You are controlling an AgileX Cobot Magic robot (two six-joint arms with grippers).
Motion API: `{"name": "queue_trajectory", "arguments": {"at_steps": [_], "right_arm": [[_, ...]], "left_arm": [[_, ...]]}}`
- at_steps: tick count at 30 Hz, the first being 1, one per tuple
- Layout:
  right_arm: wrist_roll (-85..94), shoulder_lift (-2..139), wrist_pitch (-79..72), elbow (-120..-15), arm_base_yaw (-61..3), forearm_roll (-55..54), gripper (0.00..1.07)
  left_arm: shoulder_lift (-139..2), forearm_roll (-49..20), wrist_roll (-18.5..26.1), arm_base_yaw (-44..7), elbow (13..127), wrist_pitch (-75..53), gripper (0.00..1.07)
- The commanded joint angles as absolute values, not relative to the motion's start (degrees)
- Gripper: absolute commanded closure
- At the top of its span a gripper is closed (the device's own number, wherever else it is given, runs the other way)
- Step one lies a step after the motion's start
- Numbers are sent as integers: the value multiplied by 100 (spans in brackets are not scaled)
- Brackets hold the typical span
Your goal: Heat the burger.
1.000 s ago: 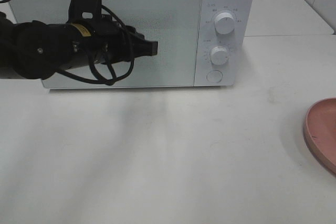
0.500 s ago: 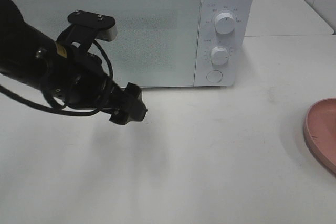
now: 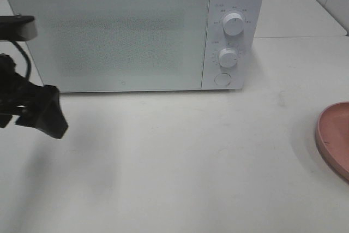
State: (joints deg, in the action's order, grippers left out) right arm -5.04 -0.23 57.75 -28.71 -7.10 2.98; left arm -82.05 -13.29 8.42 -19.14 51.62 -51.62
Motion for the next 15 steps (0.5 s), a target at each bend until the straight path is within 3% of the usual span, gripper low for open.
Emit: {"name": "queue_trajectory", "arguments": {"at_steps": [1,6,15], "right_arm": [[-430,-206,5695,-2853,-688,298,31],[-430,-206,5695,-2853,-688,298,31],[-430,-206,5695,-2853,-688,298,31]], "left_arm": [[-7958,-1289,819,-1541,5157,-5604,8],[-7334,-1197,716,-665,5128,-6062,8],[-6337,-854,481,-332,4796,-6251,8]]}}
